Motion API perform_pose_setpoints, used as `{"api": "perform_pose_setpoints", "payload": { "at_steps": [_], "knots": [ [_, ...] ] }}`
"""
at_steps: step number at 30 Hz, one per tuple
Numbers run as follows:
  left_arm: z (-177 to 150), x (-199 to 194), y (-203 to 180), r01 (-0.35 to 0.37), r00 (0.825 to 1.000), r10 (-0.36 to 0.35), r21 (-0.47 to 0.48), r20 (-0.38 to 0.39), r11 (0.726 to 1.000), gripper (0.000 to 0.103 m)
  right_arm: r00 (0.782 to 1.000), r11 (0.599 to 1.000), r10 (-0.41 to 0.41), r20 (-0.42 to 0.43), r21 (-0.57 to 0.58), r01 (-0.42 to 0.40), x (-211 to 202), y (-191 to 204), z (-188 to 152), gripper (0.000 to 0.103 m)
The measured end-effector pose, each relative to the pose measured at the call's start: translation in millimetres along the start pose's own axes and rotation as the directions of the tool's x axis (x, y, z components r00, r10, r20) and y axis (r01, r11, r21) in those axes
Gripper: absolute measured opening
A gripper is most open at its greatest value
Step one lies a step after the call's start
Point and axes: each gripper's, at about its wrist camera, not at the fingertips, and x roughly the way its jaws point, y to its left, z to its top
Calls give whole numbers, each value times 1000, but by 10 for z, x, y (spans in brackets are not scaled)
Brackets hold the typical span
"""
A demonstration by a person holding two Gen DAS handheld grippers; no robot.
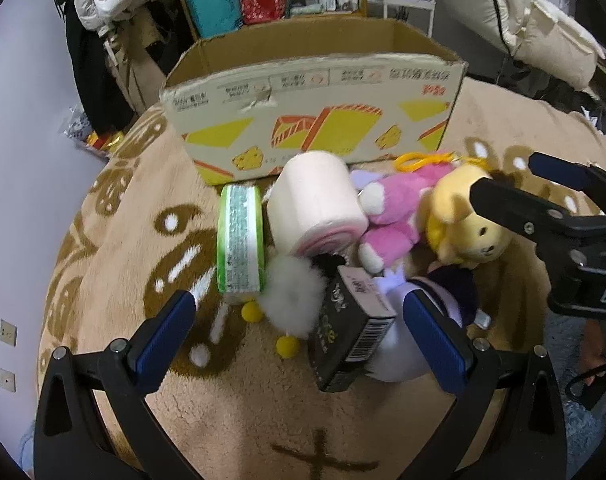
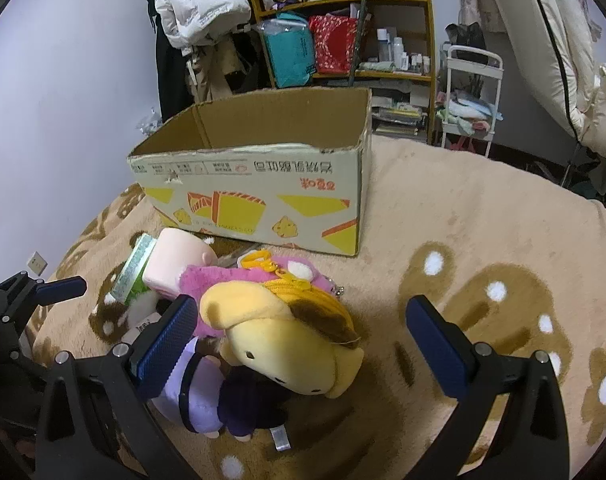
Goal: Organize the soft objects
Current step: 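Grasp the small dark box with the left gripper while the right grasps the yellow plush dog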
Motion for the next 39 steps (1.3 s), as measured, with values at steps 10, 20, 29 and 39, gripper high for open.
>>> {"api": "perform_pose_setpoints", "payload": {
  "at_steps": [10, 20, 29, 39],
  "knots": [
    [-39, 96, 48, 28, 998, -30, -30, -52, 999, 82, 996, 999, 5, -85, -31, -8, 166, 61, -63, 103],
    [-101, 207, 121, 113, 985, -123, -87, -124, 990, 29, 984, 999, 1, -179, -45, -9, 336, 101, -146, 91],
    [-125, 102, 141, 121, 985, -133, -107, -106, 987, 27, 984, 999, -4, -179, -38, -3, 319, 94, -146, 86],
    [-174, 115, 210, 137, 980, -154, -137, -129, 981, 20, 984, 999, -15, -179, -44, 7, 281, 102, -153, 82]
  ]
}}
